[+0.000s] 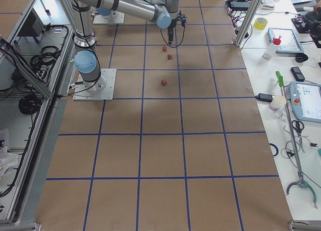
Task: Collect all strawberries into plate
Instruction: 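Reach the right gripper down and grasp the strawberry nearest the plate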
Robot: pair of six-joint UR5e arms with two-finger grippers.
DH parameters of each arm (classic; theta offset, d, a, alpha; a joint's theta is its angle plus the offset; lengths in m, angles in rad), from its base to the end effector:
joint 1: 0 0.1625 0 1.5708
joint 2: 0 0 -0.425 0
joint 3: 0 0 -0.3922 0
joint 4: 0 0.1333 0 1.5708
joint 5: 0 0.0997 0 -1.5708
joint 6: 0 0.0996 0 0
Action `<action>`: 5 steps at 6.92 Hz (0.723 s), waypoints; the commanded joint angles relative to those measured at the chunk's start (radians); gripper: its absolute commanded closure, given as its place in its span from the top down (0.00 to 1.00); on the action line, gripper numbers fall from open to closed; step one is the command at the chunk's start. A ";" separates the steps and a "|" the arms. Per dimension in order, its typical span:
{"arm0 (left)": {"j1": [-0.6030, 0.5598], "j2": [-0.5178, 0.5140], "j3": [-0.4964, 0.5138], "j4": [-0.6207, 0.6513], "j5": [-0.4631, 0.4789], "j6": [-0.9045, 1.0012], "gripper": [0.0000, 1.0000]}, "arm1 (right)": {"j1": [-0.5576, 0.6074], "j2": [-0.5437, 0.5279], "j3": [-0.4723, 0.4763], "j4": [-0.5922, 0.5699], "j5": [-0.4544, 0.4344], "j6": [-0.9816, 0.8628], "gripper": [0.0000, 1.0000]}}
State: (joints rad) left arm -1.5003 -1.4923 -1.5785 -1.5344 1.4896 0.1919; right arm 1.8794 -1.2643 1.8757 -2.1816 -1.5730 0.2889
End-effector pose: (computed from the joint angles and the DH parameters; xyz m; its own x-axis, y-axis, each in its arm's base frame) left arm -0.1081 -0.4764 0.5259 -0.9899 0.1287 0.0588 0.1210 0.9853 -0.1204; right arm 0.2935 -0.4827 0.2429 -0.9998 -0.0197 0.0023 -0.0197 0.9998 -0.0001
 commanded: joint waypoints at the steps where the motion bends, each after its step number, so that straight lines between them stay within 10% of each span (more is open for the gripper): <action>1: 0.000 0.001 -0.002 -0.001 0.003 0.000 1.00 | 0.052 0.080 0.060 -0.124 0.002 0.058 0.98; 2: 0.000 0.003 -0.002 -0.001 0.006 0.000 1.00 | 0.052 0.091 0.083 -0.124 0.002 0.059 0.94; 4: 0.003 0.003 -0.014 -0.001 0.000 0.000 1.00 | 0.052 0.094 0.074 -0.127 0.002 0.059 0.12; 5: 0.005 0.009 -0.026 0.000 0.003 0.000 1.00 | 0.052 0.089 0.065 -0.126 0.005 0.059 0.00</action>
State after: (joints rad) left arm -1.4978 -1.4879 -1.5911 -1.5352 1.4911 0.1917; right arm 1.9307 -1.1737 1.9486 -2.3071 -1.5700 0.3479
